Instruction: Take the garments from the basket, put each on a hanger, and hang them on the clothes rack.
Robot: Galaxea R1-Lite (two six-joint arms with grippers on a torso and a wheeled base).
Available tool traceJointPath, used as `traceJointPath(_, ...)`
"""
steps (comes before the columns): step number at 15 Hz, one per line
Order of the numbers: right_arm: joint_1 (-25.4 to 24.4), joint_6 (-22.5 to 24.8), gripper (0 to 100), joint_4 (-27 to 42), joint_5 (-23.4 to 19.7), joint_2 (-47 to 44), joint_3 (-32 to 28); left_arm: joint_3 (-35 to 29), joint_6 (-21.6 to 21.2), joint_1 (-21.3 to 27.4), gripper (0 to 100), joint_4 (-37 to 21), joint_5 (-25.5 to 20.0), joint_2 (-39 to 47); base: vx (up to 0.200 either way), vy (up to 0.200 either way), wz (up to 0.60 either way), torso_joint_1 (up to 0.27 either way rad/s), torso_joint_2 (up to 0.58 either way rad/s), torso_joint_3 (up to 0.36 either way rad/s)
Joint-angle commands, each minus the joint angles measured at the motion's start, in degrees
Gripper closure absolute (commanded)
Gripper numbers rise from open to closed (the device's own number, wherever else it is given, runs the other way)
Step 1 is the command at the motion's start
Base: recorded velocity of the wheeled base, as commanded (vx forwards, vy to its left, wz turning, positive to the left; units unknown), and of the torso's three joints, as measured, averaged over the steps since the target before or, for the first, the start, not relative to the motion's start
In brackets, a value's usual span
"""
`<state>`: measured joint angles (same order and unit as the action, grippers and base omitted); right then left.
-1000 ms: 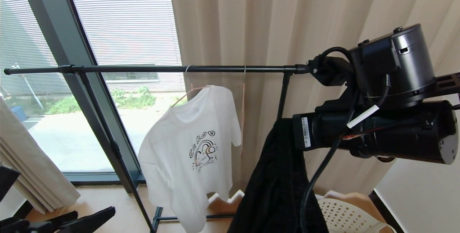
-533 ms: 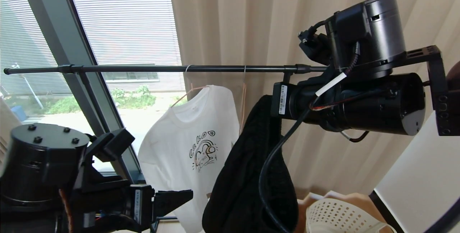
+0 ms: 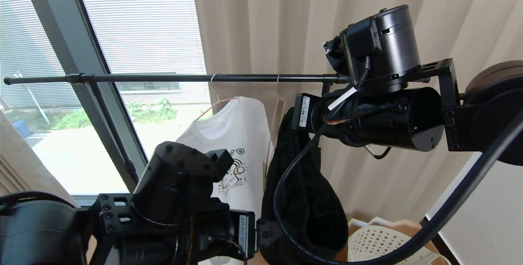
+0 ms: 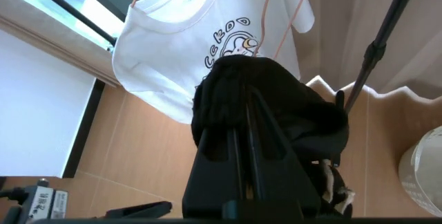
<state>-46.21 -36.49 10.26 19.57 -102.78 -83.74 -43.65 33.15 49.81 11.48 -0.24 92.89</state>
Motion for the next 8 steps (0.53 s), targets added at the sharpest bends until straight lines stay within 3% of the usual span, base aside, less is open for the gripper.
traceJointPath(1, 0.0, 0.0, 100, 0.0, 0.7, -0.2, 0.1, -2.8, 1.0, 2.4, 0, 0.7, 0.6, 5.5, 0.0, 0.0, 0.0, 0.0, 0.0, 0.0)
traceJointPath(8, 0.0, 0.0, 100, 0.1, 1.5, 0.6, 0.2, -8.0, 5.8, 2.6, 0, 0.7, 15.3, 17.8, 0.0, 0.0, 0.0, 0.0, 0.0, 0.0)
